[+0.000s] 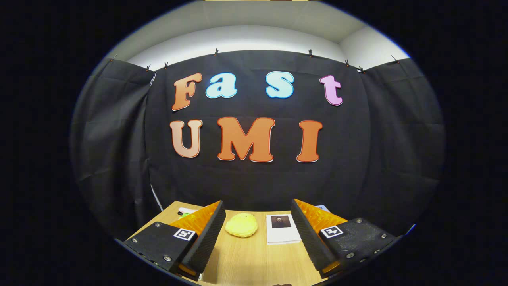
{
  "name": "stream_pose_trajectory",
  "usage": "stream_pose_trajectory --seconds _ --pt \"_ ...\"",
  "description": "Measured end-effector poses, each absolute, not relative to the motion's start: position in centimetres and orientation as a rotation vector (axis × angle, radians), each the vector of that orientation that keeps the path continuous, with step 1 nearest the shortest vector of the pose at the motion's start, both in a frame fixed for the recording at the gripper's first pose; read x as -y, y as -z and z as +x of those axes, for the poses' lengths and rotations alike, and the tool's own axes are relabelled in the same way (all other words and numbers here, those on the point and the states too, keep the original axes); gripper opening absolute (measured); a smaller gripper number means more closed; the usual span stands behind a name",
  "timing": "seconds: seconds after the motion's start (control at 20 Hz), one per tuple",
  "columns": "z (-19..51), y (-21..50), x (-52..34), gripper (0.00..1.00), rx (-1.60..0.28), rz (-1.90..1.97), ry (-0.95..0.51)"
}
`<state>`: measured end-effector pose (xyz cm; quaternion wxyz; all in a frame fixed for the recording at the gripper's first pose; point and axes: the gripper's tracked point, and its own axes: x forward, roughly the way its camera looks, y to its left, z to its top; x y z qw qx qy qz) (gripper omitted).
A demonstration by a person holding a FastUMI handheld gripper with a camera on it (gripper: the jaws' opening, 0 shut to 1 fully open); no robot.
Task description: Open the storage box then place both shoes into the box .Put the left shoe in first, then the right shoe, with the right side of both shoes facing outward in a uniform manner.
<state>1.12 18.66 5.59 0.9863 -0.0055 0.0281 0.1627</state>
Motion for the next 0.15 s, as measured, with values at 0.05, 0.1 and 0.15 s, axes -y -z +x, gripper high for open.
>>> stream_pose_trajectory --seconds 0.05,0.1,0.15 --pt "1.19 -5.67 -18.10 0.98 -0.047 -0.016 -0.314" --pt "1.17 -5.61 -17.64 0.99 -0.040 -0.018 -0.306" --pt "1.00 -5.45 -17.13 0.99 -0.037 -0.020 -0.300"
